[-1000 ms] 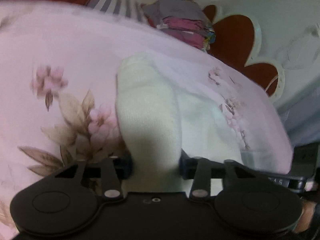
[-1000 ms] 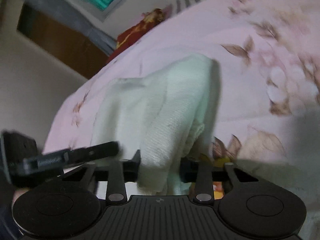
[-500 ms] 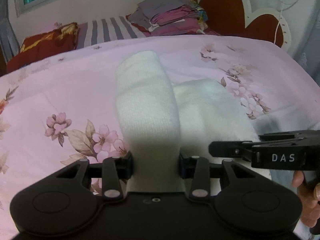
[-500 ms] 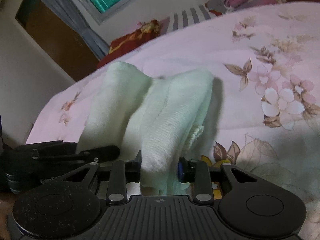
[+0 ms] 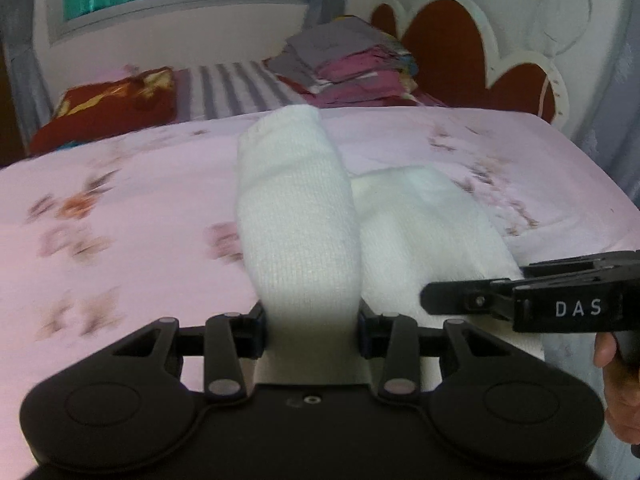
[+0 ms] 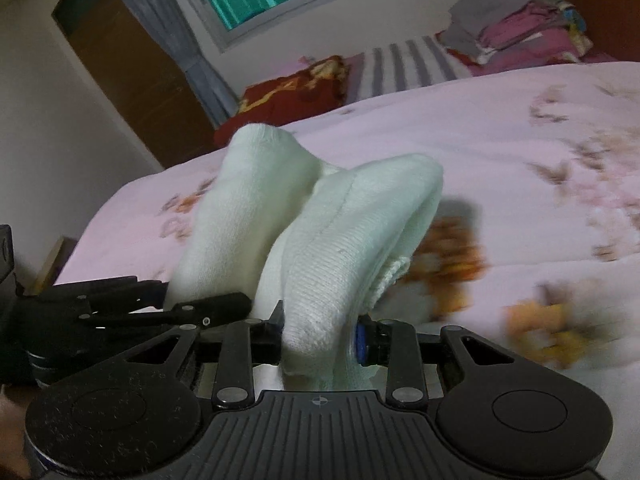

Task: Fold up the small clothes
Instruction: 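Lift the gripped sweater end and fold it over the strip with both tools, then open both tools and press the folded sweater flat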

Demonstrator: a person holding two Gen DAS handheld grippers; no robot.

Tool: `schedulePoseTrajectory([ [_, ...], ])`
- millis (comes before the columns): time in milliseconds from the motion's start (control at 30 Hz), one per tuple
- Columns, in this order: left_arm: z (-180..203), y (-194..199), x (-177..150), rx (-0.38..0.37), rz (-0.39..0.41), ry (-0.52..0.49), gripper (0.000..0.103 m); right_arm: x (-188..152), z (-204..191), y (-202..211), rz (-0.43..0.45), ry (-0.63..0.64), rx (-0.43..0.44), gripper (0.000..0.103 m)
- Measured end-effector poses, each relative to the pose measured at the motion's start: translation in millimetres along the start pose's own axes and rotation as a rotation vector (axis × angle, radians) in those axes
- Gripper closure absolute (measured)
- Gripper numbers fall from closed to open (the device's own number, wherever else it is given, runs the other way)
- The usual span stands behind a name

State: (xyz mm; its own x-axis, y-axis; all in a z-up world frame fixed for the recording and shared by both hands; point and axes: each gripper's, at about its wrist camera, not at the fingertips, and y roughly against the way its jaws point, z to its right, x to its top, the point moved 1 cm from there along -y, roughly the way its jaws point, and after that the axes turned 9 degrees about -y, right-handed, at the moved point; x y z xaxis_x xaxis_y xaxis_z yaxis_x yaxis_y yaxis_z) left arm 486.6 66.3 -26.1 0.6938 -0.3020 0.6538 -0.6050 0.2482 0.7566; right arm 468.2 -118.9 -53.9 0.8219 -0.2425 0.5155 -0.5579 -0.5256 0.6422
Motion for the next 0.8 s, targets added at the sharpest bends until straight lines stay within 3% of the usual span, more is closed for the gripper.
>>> schedulePoseTrajectory([
  [233,-114.7,47.8,-49.1,0.059,-0.03,0.048,0.064,-43.5,-107.3,-61.1,-0.044,0.031,0.062,0.072],
  [433,-170.8,56.0,-71.5,0.007,0.007,0.138,0.064,-68.6,-171.5,-110.6,-0.058,0.055,0.089,0.072],
  [500,-175.9,42.5,-76.2,-0.039,0.007,0.175,0.062,-67.3,-172.3,-116.8,-0.047,0.042,0.077,0.072],
  [533,-179.8,31.2,-81.7,-0.059,-0.002,0.196,0.056,-66.6,-171.2,-122.5,-0.051,0.041,0.058,0.072],
  [567,-183.2,18.5,-88.0,-0.062,-0.027,0.206,0.041,-68.0,-166.8,-131.9,-0.06,0.057,0.022,0.072],
  [633,-196.0,5.4,-107.0,-0.079,-0.012,0.301,0.028,-73.3,-144.2,-151.8,-0.099,0.048,-0.055,0.071],
  [700,-212.3,9.0,-117.8,-0.156,0.044,0.39,0.029,-72.1,-116.8,-155.3,-0.101,-0.103,0.025,0.07],
  [800,-224.2,14.6,-120.6,-0.197,0.061,0.412,0.029,-71.6,-113.8,-152.0,-0.097,-0.1,0.027,0.069],
])
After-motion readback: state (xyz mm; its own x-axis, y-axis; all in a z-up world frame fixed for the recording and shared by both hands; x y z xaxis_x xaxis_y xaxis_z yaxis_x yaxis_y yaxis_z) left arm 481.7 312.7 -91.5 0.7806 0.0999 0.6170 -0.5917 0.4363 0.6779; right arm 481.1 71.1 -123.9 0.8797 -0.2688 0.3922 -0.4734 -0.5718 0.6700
